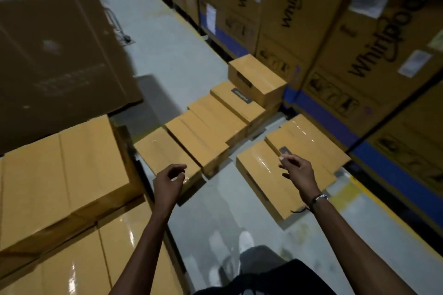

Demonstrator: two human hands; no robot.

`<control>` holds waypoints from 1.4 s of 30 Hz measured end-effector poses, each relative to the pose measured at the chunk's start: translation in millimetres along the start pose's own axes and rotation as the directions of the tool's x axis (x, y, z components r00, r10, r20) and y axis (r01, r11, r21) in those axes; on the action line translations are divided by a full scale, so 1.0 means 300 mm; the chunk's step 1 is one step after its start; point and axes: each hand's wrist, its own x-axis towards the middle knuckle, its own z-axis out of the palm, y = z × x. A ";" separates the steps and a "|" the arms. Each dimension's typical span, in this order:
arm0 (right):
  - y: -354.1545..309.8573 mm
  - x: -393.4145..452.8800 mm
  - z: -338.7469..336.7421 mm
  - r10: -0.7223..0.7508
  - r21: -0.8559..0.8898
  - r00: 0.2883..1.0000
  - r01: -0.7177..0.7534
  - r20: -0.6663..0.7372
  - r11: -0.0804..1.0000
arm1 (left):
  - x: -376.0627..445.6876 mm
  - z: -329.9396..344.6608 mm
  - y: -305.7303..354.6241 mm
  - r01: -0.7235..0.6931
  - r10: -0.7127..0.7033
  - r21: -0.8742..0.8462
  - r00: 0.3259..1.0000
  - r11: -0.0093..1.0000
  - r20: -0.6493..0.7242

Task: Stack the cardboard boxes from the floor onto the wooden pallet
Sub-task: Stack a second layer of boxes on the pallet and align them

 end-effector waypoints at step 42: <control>0.540 0.920 -0.655 0.216 -0.394 0.953 -0.120 0.210 0.911 | 0.081 1.457 -0.040 0.346 -0.371 0.143 0.899 0.927 0.231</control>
